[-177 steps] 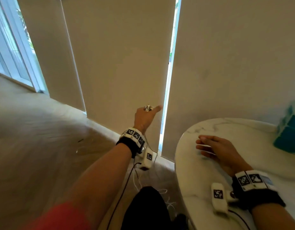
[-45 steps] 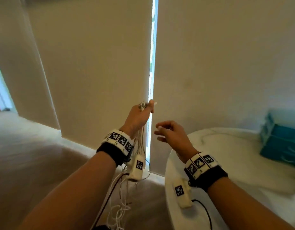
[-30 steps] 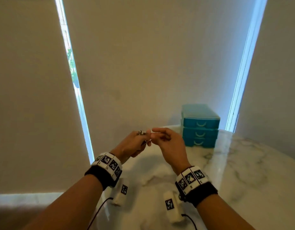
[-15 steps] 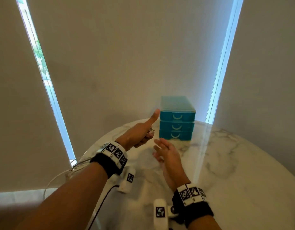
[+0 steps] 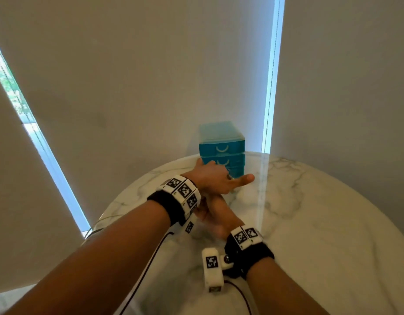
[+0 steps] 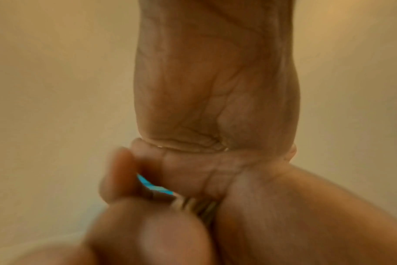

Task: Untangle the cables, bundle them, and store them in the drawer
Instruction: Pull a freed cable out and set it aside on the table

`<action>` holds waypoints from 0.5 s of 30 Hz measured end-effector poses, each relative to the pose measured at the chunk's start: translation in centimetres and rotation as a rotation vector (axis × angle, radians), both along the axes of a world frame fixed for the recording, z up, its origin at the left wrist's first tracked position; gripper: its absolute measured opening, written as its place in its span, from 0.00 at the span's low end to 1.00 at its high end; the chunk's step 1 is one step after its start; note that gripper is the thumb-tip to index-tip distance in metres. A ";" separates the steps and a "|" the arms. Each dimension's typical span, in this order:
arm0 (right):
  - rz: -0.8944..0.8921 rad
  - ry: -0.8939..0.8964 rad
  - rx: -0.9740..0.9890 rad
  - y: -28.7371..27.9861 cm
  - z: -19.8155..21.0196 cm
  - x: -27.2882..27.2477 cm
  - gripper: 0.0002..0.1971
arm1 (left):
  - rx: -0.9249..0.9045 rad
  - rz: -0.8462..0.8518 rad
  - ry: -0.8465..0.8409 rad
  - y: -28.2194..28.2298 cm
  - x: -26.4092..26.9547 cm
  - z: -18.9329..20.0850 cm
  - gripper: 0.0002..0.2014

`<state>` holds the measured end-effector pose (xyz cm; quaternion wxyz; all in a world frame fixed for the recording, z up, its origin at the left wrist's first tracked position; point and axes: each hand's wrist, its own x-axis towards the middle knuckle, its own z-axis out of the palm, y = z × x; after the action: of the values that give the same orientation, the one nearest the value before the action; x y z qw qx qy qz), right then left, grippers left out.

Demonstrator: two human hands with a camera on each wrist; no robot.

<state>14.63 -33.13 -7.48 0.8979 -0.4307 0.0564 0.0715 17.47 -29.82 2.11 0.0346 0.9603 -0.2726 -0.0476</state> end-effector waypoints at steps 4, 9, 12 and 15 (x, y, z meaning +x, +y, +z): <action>-0.050 -0.062 -0.053 -0.1 0.8 -0.7 0.25 | -0.211 -0.039 0.176 1.3 -0.1 0.3 0.42; -0.014 -0.151 0.118 -1.5 0.3 -0.3 0.21 | -0.332 0.109 0.529 8.1 -0.5 -0.7 0.28; 0.000 -0.164 0.199 -2.5 0.6 -0.3 0.29 | -0.161 0.093 0.601 11.4 -0.1 -3.2 0.29; -0.013 -0.155 0.291 -3.5 0.9 0.5 0.30 | -0.264 0.174 0.575 14.2 0.2 -4.5 0.23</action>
<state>15.13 -36.65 -6.53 0.9529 -0.2999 -0.0211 0.0400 17.64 -15.67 -2.41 0.2383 0.9144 -0.1725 -0.2781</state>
